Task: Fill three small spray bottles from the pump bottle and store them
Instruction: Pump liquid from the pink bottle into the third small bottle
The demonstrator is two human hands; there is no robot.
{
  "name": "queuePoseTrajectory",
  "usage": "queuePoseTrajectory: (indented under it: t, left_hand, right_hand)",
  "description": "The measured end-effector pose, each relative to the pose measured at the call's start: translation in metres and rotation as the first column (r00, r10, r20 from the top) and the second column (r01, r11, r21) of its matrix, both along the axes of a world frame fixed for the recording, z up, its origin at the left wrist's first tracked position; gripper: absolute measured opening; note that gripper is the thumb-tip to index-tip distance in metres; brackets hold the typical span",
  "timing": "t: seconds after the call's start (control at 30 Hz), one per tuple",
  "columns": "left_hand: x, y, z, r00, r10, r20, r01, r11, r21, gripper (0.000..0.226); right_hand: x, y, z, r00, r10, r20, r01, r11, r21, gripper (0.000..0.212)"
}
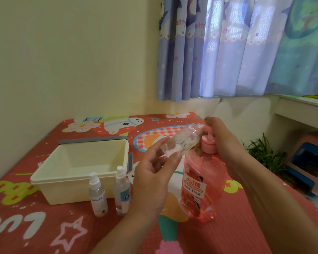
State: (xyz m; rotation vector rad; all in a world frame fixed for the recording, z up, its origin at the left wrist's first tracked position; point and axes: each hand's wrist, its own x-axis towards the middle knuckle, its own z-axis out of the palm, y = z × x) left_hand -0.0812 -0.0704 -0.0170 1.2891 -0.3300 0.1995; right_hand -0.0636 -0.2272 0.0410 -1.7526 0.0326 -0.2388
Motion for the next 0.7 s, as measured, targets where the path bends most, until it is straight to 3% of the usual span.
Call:
queuePoseTrajectory:
  t: [0.5, 0.7]
  left_hand:
    - [0.0005, -0.0005, -0.0003, 1.0, -0.004, 0.002, 0.004, 1.0, 0.018, 0.039]
    - [-0.0004, 0.0001, -0.0009, 1.0, -0.003, 0.006, 0.003, 1.0, 0.01, 0.046]
  right_hand:
    - [0.0015, -0.0008, -0.0014, 1.0, 0.016, 0.001, -0.016, 1.0, -0.001, 0.066]
    - [0.0018, -0.0008, -0.0016, 1.0, 0.011, 0.006, -0.011, 1.0, -0.006, 0.056]
